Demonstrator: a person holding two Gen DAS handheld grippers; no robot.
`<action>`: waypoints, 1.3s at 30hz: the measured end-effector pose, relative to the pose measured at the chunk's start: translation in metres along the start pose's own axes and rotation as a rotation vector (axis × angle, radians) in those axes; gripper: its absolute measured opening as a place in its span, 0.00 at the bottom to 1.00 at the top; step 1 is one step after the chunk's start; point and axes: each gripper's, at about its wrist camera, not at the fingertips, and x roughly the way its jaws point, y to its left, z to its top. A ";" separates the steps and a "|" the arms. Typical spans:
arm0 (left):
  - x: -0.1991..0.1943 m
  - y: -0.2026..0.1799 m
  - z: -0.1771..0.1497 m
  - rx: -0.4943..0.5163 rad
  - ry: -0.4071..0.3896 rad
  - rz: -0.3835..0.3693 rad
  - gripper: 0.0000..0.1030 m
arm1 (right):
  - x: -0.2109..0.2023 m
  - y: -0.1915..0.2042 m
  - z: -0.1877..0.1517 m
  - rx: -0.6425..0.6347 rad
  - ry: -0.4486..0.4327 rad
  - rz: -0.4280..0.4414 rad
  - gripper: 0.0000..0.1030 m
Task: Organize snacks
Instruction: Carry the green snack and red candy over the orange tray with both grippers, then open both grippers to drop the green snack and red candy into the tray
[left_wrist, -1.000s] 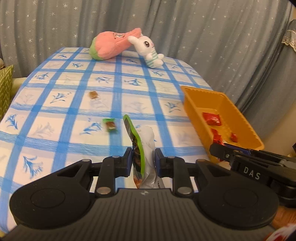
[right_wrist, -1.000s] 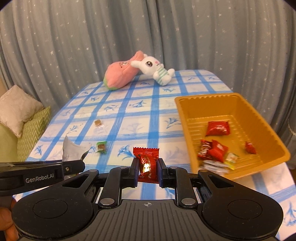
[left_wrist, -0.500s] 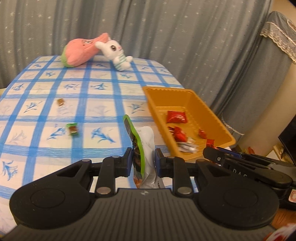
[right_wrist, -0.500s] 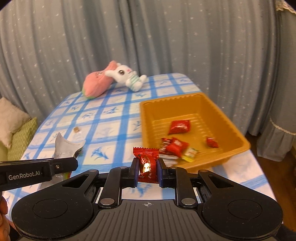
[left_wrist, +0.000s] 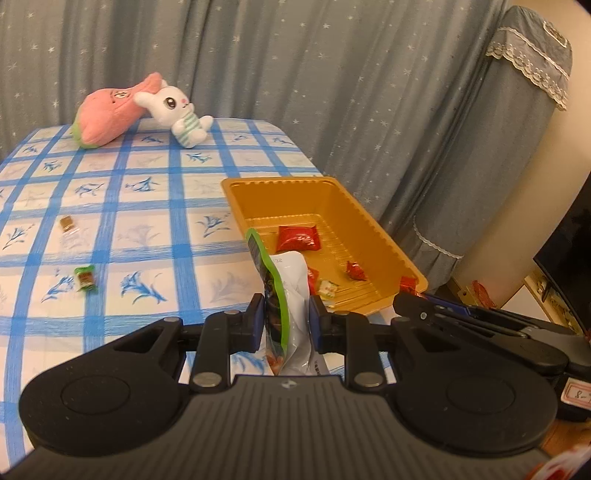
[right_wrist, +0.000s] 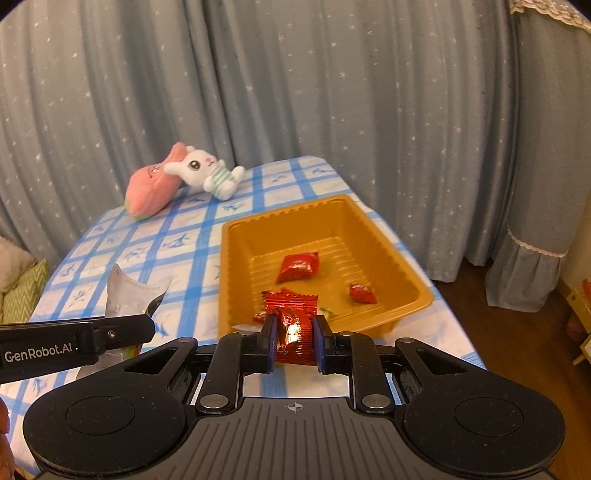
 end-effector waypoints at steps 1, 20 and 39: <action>0.001 -0.002 0.001 0.004 0.000 -0.003 0.22 | 0.000 -0.002 0.001 0.004 -0.002 -0.003 0.20; 0.041 -0.023 0.026 0.030 0.013 -0.032 0.21 | 0.019 -0.032 0.022 0.039 -0.016 -0.024 0.20; 0.089 -0.029 0.046 0.048 0.036 -0.039 0.22 | 0.057 -0.050 0.046 0.055 -0.022 -0.038 0.20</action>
